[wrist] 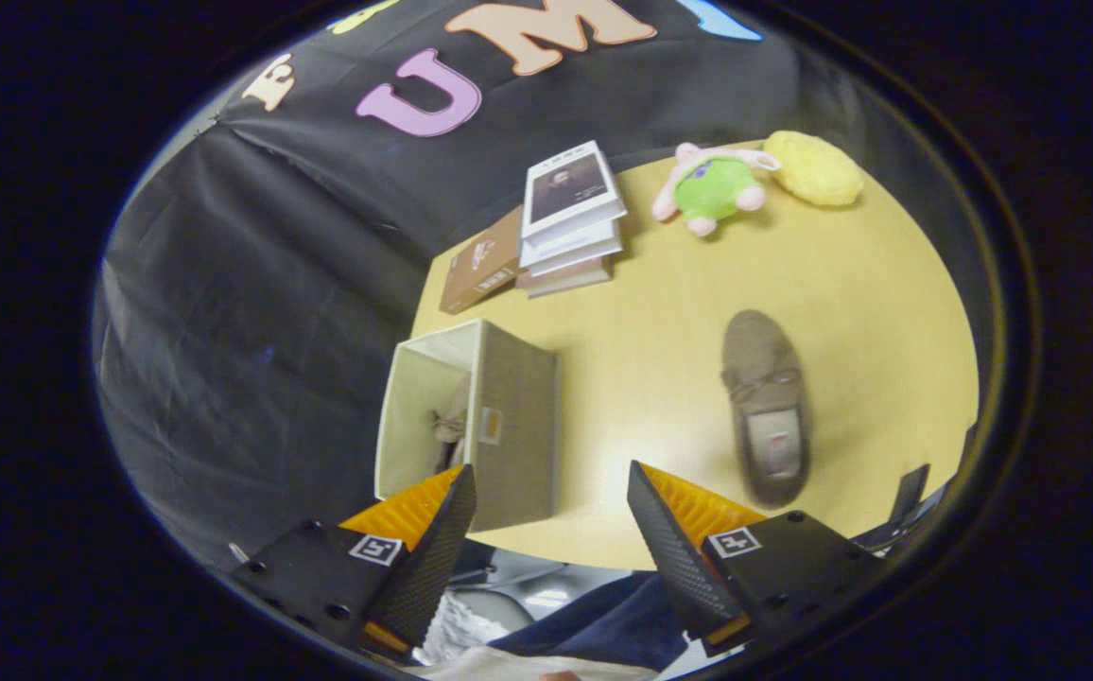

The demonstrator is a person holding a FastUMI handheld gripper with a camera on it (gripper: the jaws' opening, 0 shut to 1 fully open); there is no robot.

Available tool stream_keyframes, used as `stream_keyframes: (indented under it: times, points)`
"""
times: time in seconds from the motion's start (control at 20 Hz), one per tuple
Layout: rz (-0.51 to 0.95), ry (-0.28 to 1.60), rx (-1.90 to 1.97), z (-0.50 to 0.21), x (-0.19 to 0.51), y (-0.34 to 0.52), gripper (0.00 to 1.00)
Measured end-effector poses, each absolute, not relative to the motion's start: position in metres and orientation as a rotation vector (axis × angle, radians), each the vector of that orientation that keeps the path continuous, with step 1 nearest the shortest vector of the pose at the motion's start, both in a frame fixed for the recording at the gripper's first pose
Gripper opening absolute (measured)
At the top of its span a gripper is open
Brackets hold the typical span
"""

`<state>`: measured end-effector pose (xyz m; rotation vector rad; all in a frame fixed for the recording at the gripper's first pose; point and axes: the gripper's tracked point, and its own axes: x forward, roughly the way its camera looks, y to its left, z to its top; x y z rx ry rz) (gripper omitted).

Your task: Open the storage box then place both shoes into the box .Put the left shoe in first, then the right shoe, with the right side of both shoes facing outward in a uniform manner.

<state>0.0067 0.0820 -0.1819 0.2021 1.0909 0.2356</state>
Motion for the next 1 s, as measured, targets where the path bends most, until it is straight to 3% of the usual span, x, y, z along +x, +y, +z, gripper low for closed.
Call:
stream_keyframes:
  times: [0.4,1.0]
  points:
    - [0.106,1.123,0.114,-0.209,0.017,-0.011,1.0]
    - [0.027,1.27,-0.045,-0.288,0.032,-0.091,1.0]
